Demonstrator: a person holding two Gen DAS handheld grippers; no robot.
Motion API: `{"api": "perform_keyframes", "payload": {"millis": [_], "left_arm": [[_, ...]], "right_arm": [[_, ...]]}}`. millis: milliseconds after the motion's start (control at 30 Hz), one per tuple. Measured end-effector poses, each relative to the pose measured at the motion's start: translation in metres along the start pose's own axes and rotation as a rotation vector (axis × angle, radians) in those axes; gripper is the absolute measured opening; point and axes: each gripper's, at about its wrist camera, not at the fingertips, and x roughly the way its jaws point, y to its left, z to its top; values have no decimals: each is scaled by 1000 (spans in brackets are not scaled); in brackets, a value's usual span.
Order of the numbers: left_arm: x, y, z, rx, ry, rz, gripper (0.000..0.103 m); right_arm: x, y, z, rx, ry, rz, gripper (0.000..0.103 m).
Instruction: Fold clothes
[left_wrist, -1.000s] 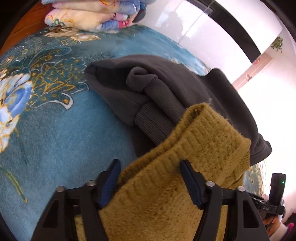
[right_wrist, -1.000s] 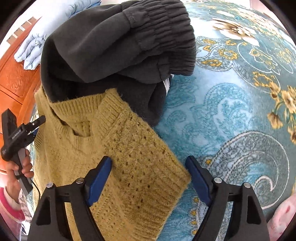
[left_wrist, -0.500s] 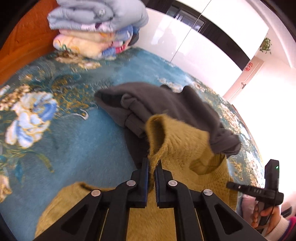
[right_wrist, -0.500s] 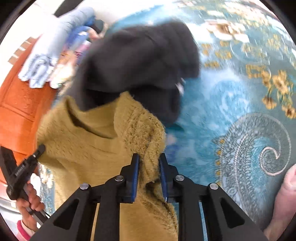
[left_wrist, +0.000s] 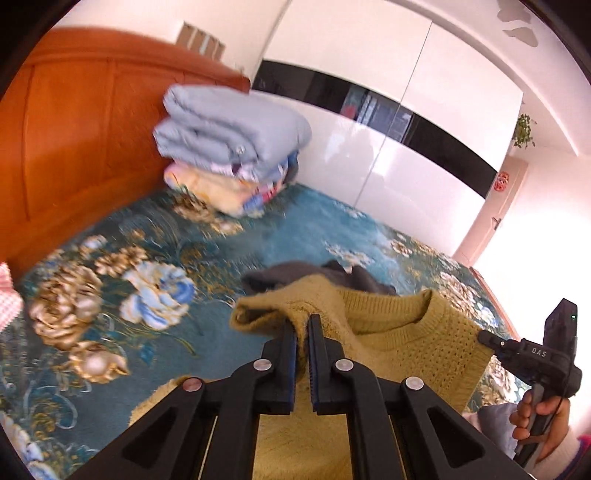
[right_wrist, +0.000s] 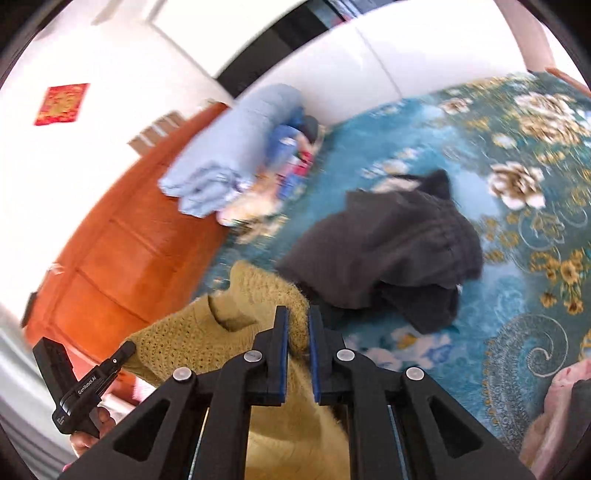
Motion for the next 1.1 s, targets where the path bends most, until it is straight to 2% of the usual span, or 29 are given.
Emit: {"api": "perform_keyframes", "payload": {"millis": [100, 333, 567, 700, 767, 867, 967, 1100], "left_arm": [[-44, -2, 4, -3, -63, 40, 6], [-142, -16, 23, 12, -224, 115, 5], [-244, -57, 26, 56, -391, 68, 5], [-275, -66, 13, 69, -398, 47, 5], [-278, -63, 12, 72, -384, 56, 6], [-261, -56, 13, 52, -346, 70, 6], [-218, -42, 15, 28, -274, 100, 6], [-144, -13, 1, -13, -154, 151, 6]], "right_arm": [[-26, 25, 2, -26, -40, 54, 10], [-93, 82, 32, -119, -152, 167, 10], [-184, 132, 59, -238, -295, 298, 10], [-232, 141, 64, -304, -328, 331, 10], [-240, 144, 70, -327, -334, 338, 10], [-229, 146, 82, -341, -322, 320, 10], [-179, 142, 89, -326, -253, 273, 10], [-86, 121, 84, -297, -130, 179, 10]]}}
